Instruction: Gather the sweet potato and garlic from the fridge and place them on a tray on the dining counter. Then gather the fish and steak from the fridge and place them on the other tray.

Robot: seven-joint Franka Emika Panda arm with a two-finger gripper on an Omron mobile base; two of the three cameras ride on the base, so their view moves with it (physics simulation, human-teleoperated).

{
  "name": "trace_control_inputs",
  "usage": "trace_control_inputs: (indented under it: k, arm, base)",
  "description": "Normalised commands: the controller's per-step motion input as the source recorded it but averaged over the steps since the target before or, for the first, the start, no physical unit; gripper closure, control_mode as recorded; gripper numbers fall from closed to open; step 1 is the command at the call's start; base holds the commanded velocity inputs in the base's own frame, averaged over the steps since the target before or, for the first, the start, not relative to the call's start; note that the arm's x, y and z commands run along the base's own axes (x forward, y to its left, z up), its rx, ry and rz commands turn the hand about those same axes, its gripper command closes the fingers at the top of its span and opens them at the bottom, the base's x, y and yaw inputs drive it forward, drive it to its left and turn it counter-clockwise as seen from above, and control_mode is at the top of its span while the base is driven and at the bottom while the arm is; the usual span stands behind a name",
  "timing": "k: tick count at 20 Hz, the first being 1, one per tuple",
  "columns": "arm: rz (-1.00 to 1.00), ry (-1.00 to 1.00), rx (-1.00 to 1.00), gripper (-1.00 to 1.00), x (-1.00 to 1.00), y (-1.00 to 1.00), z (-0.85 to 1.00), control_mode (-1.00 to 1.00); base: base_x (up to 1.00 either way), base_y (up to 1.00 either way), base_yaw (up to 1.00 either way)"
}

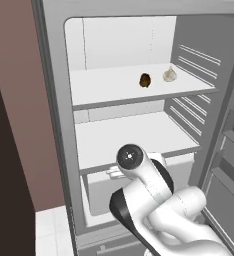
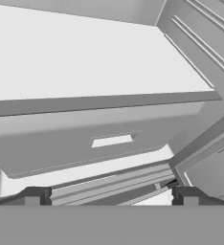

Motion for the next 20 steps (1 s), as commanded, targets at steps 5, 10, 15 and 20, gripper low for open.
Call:
trace_control_inputs:
  k: [5,10,15,20]
  arm:
    - [0.0,0.0,0.0,-1.0,0.0,0.0,0.0,1.0]
    - [0.02,0.0,0.0,-1.0,0.06,-0.02,0.0,-1.0]
    - [0.07,-0.03,0.02,-1.0,0.0,-0.35,0.27,-1.0]
    - [0.08,-0.13,0.01,-1.0,0.0,-0.39,0.61,-1.0]
  base:
    - [0.63,-0.06,0.11]
    - [0.42,-0.06,0.09]
    - [0.0,0.0,0.0]
    - [0.0,0.0,0.0]
